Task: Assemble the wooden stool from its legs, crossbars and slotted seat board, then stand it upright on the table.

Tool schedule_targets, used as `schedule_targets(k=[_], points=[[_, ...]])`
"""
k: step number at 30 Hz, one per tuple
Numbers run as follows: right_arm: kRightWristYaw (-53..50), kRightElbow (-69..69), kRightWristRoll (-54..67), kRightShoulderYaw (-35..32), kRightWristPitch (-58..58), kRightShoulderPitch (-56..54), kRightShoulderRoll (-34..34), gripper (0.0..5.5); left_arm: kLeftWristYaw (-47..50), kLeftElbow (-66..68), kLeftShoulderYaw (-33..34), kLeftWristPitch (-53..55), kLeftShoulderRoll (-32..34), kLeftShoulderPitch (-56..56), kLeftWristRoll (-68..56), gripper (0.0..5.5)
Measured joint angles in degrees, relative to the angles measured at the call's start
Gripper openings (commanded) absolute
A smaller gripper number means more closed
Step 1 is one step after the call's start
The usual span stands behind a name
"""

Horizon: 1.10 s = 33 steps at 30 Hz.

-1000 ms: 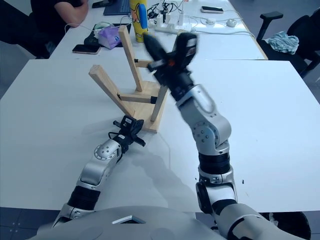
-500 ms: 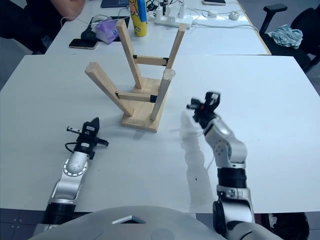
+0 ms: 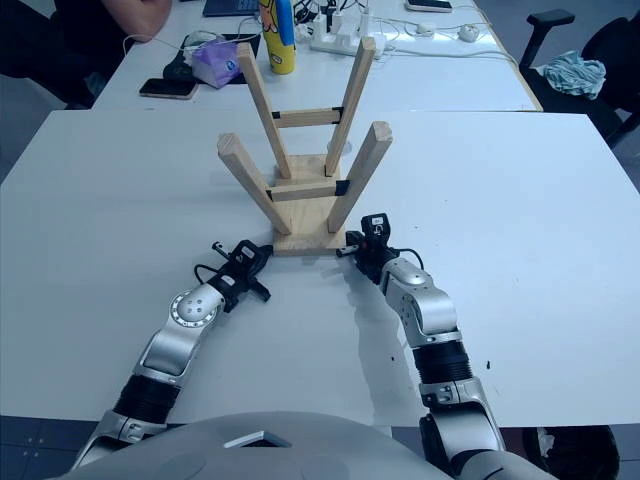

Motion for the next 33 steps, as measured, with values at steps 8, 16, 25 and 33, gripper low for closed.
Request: schedule_targets(k=[8,16,25,33], points=[[-3.76,-5.49,-5.02,-3.79,-11.13,4.70,1.20,0.01,9.56,-4.54,5.38,-2.99,-1.85,3.73,0.49,0.00],[-5.60,-25.90,-2.32,-12.88,-19.09,10.18,1.27,0.01,20.71,-31.39,11.63,-14.12,-8.43,11.80,0.29,0.00],[-10.85,-26.51,-2.94,-12.76,-14.52,2.04,3.52,0.01,22.74,-32.38,9.34,-9.53,-11.86,9.19,3.75,0.00],[-9.41,-26.49,-2.80,-10.50,-15.76,1.83,5.01,0.01,22.12,-29.61,9.87,-9.22,-11.48,8.37,4.43,0.00]])
